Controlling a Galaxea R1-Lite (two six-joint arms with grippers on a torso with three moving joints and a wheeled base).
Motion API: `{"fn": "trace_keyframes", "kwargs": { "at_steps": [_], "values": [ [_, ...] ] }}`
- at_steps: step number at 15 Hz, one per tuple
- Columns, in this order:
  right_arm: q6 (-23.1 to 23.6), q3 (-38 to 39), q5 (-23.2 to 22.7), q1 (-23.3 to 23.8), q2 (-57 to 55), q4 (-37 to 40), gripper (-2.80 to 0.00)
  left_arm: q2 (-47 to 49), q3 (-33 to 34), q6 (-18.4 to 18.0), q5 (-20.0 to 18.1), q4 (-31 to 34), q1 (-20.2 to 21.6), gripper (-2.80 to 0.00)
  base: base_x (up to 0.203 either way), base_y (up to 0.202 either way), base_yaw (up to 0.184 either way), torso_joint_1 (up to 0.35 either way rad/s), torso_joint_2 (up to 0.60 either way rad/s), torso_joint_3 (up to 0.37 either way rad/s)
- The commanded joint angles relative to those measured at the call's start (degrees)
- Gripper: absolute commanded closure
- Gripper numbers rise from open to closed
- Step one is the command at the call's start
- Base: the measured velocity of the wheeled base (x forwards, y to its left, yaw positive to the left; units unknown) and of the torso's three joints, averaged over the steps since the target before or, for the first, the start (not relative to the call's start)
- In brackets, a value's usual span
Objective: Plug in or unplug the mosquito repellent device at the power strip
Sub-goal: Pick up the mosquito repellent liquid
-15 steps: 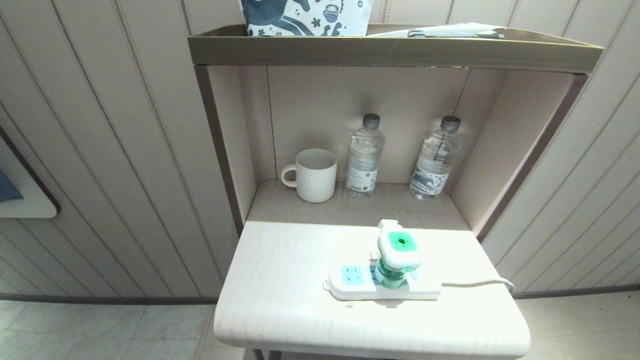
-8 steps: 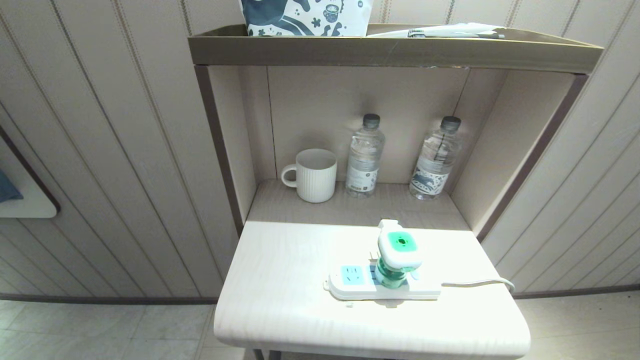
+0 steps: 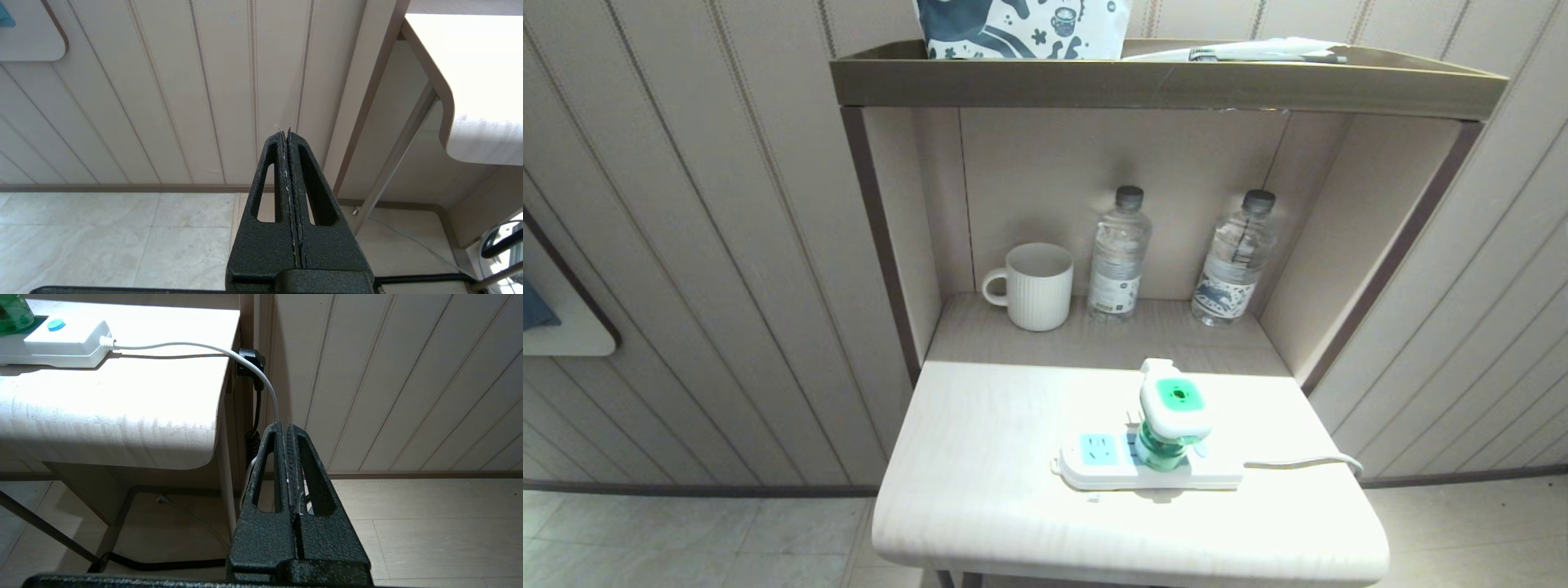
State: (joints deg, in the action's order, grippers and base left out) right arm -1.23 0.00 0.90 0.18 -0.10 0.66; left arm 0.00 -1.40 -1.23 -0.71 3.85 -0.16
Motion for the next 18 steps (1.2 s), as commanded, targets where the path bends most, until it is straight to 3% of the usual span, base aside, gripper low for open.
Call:
{"fn": "trace_keyframes", "kwargs": {
  "at_steps": [1, 18],
  "values": [
    [-0.1, 0.0, 0.0, 0.0, 0.0, 0.0, 0.00, 0.0, 0.0, 0.0, 0.0, 0.0, 0.0, 0.00, 0.000, 0.000, 0.000, 0.000, 0.00, 0.000],
    [-0.1, 0.0, 0.2, 0.0, 0.0, 0.0, 0.00, 0.0, 0.0, 0.0, 0.0, 0.0, 0.0, 0.00, 0.000, 0.000, 0.000, 0.000, 0.00, 0.000]
  ]
}}
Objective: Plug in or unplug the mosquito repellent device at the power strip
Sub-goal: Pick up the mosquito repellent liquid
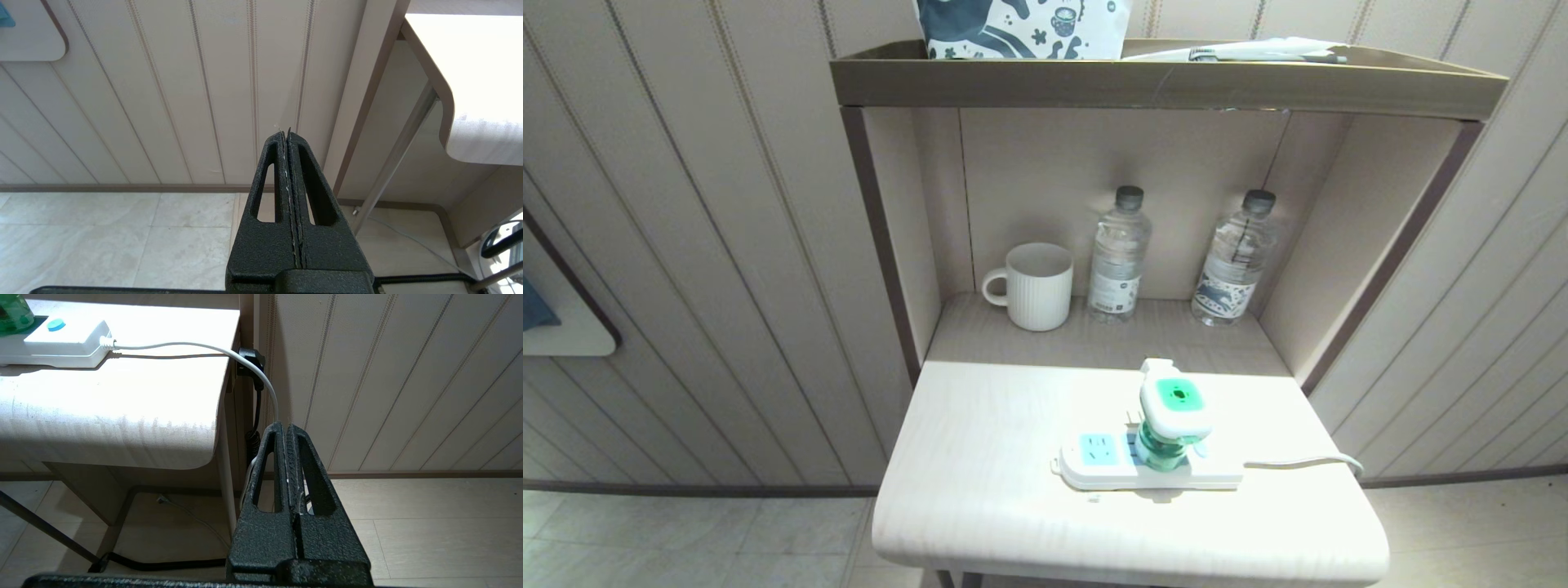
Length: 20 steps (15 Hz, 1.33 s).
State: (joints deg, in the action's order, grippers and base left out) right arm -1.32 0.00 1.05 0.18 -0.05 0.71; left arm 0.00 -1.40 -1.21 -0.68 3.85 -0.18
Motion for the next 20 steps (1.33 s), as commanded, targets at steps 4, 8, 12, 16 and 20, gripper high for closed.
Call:
{"fn": "trace_keyframes", "kwargs": {
  "at_steps": [4, 8, 12, 16, 20],
  "values": [
    [0.1, 0.0, 0.0, 0.0, 0.0, 0.0, 0.00, 0.1, 0.0, 0.0, 0.0, 0.0, 0.0, 0.00, 0.000, 0.000, 0.000, 0.000, 0.00, 0.000],
    [0.6, -0.1, -0.3, 0.0, 0.0, -0.4, 0.00, 0.0, 0.0, 0.0, 0.0, 0.0, 0.1, 0.00, 0.000, 0.000, 0.000, 0.000, 0.00, 0.000],
    [0.8, -9.6, -2.7, 0.0, -0.7, 2.0, 0.00, 0.0, 0.0, 0.0, 0.0, 0.0, 0.0, 0.00, 0.000, 0.000, 0.000, 0.000, 0.00, 0.000],
    [0.2, -25.1, -7.9, 0.2, -9.7, 6.2, 0.00, 0.0, 0.0, 0.0, 0.0, 0.0, 0.0, 0.00, 0.000, 0.000, 0.000, 0.000, 0.00, 0.000],
    [-3.8, -40.0, -18.0, 2.6, -23.2, 6.9, 0.00, 0.0, 0.0, 0.0, 0.0, 0.0, 0.1, 0.00, 0.000, 0.000, 0.000, 0.000, 0.00, 0.000]
  ]
}}
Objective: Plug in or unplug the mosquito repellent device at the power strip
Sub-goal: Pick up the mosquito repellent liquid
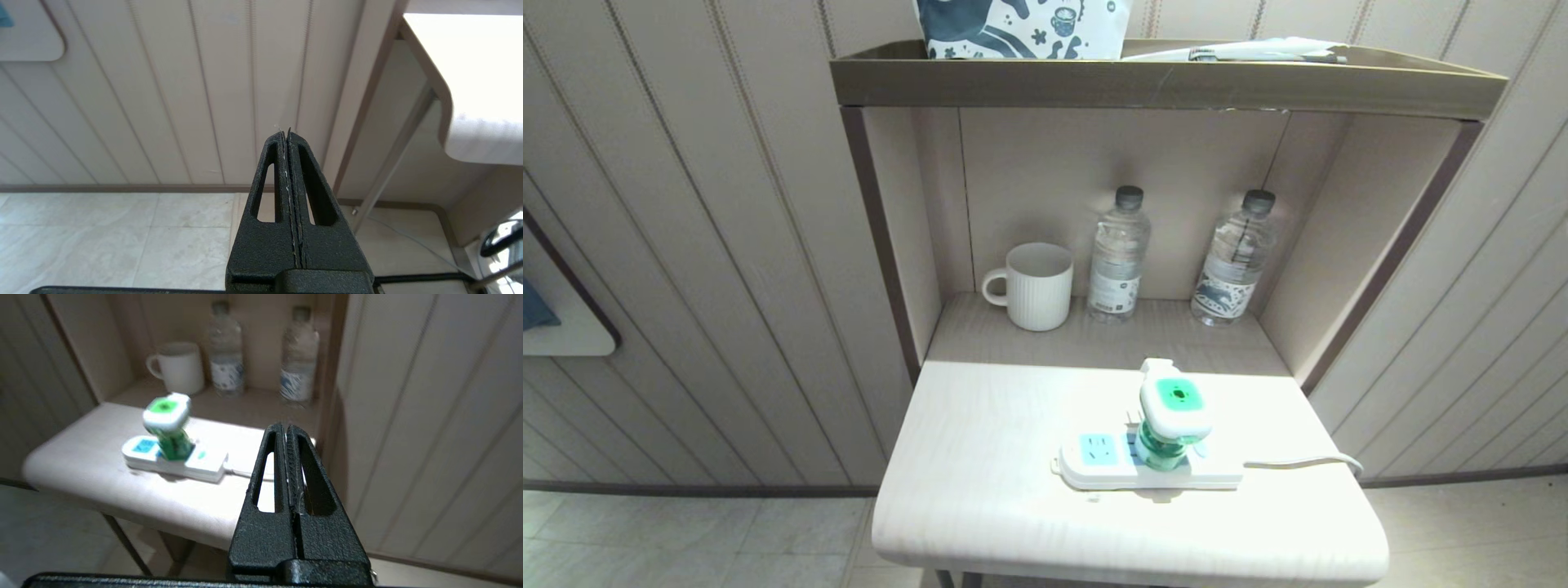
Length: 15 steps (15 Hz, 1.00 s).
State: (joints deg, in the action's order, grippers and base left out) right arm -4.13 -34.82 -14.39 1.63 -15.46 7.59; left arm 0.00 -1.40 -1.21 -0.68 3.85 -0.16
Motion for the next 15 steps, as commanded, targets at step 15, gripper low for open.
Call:
{"fn": "trace_keyframes", "kwargs": {
  "at_steps": [15],
  "values": [
    [0.1, -18.8, -22.5, 9.6, -25.4, 1.1, 0.00, 0.0, 0.0, 0.0, 0.0, 0.0, 0.0, 0.00, 0.000, 0.000, 0.000, 0.000, 0.00, 0.000]
  ]
}}
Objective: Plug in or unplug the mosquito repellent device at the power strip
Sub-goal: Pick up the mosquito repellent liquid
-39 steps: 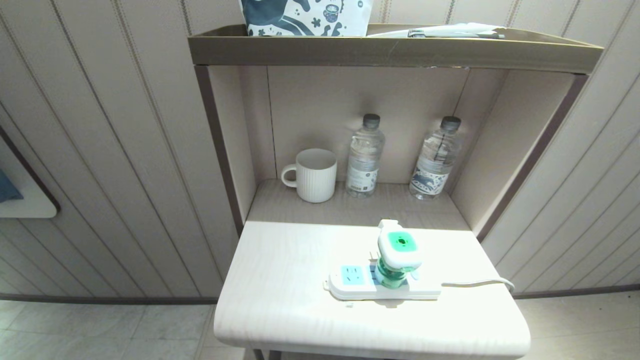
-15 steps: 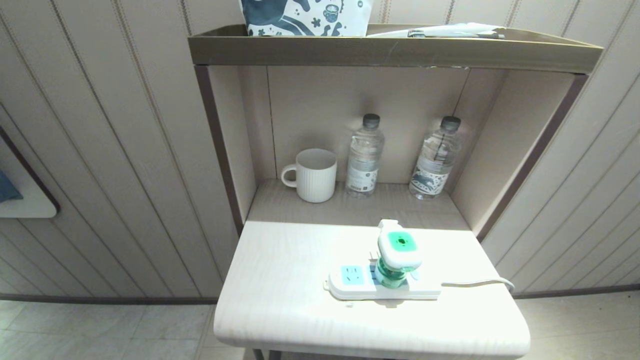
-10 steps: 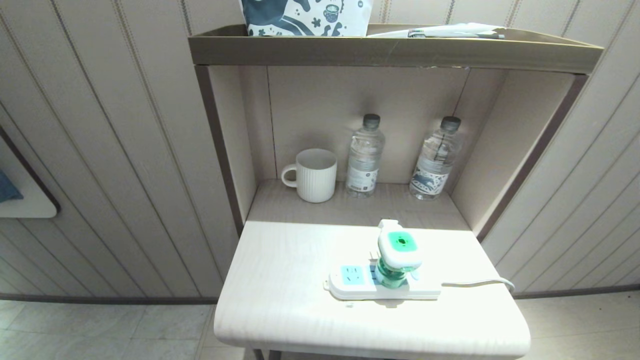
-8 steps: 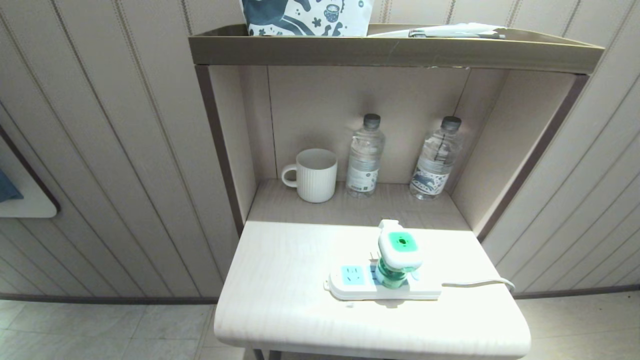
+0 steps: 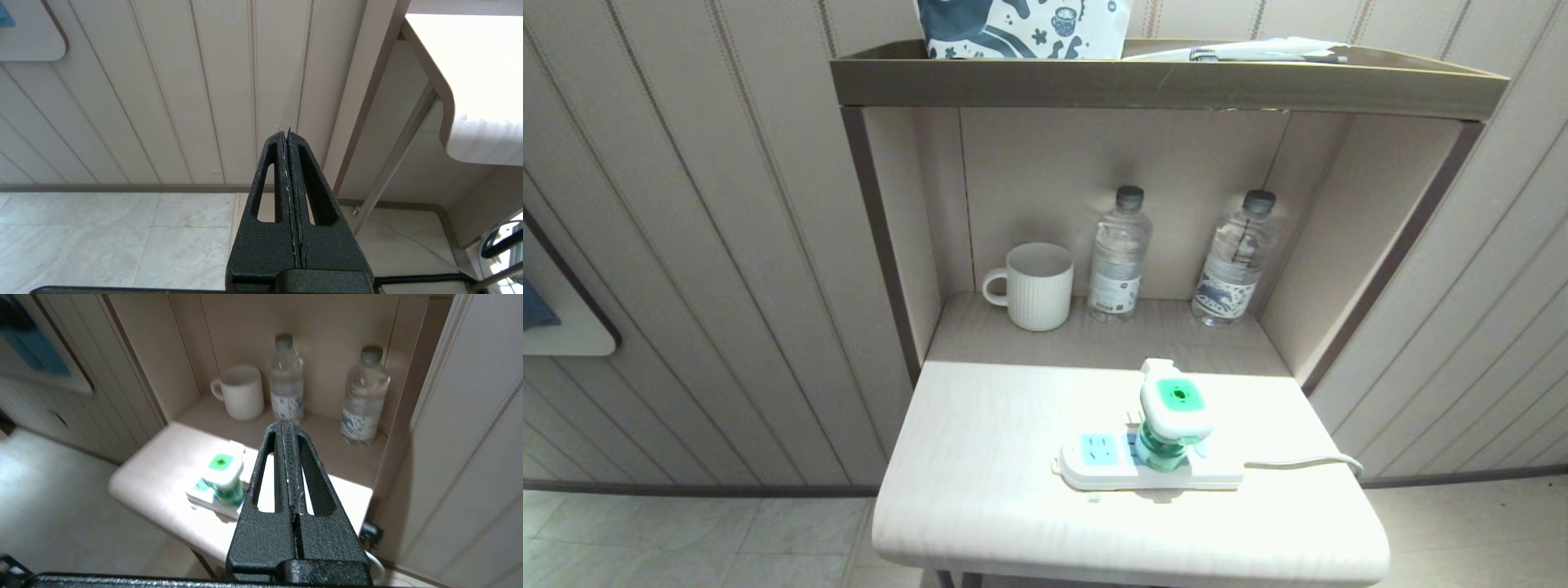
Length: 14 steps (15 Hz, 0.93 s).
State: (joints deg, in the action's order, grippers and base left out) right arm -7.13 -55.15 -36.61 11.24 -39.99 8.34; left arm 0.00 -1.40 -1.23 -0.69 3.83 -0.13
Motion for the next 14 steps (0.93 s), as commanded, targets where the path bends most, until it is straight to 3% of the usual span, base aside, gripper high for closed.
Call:
{"fn": "trace_keyframes", "kwargs": {
  "at_steps": [1, 3, 8, 11, 14],
  "values": [
    [6.4, 2.4, -0.4, -0.1, -1.0, 1.5, 0.00, 0.0, 0.0, 0.0, 0.0, 0.0, 0.0, 0.00, 0.000, 0.000, 0.000, 0.000, 0.00, 0.000],
    [9.6, 3.7, -0.5, -0.2, -1.7, 2.9, 0.00, 0.0, 0.0, 0.0, 0.0, 0.0, 0.0, 0.00, 0.000, 0.000, 0.000, 0.000, 0.00, 0.000],
    [10.8, 8.3, -0.4, -1.3, -4.5, 1.3, 0.00, 0.0, 0.0, 0.0, 0.0, 0.0, 0.0, 0.00, 0.000, 0.000, 0.000, 0.000, 0.00, 0.000],
    [11.2, 10.6, 0.3, -7.5, -7.8, -0.2, 0.00, 0.0, 0.0, 0.0, 0.0, 0.0, 0.0, 0.00, 0.000, 0.000, 0.000, 0.000, 0.00, 0.000],
    [11.2, 12.0, 4.7, -12.8, -10.9, -2.1, 0.00, 0.0, 0.0, 0.0, 0.0, 0.0, 0.0, 0.00, 0.000, 0.000, 0.000, 0.000, 0.00, 0.000]
  ]
}}
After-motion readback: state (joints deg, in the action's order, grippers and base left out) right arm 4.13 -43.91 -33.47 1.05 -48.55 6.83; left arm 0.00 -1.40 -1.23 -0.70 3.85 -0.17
